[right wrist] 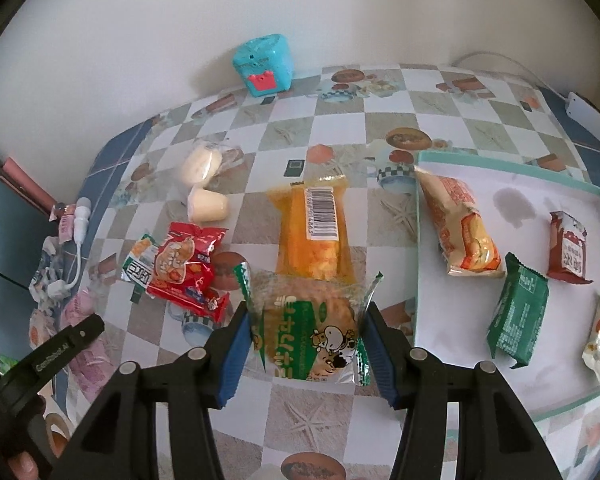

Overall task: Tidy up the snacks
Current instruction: 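Carry the pink bag and green-and-white bread bag over the tray with both grippers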

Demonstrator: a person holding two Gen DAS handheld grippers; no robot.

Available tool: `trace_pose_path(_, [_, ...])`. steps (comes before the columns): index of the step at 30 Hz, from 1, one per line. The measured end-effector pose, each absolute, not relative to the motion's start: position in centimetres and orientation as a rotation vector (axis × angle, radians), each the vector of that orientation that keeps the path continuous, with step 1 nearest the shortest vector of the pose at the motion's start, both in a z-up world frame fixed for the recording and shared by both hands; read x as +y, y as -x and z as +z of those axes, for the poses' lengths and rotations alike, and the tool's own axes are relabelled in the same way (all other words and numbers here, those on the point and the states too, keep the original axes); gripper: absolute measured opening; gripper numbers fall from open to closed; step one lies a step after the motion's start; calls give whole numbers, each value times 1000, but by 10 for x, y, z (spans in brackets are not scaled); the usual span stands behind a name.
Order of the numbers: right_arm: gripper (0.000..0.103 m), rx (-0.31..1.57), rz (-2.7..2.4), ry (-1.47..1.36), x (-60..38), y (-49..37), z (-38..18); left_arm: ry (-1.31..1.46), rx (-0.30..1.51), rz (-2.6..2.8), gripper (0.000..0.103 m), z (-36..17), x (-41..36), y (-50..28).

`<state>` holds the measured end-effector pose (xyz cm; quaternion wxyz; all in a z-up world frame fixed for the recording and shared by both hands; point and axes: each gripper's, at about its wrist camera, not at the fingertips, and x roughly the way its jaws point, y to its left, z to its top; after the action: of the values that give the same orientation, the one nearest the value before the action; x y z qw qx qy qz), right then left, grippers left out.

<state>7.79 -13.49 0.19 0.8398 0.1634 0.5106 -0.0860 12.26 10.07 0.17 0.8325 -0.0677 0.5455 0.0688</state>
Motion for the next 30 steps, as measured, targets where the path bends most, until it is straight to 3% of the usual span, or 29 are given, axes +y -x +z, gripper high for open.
trace_pose_path(10, [57,1037,-289,-433,-186,-63,16,152,1161,71,43,6,75,-119])
trace_pose_path(30, [57,908,-703,-727,-357,27,27,-145,1094,-177,43,31,-86,-78])
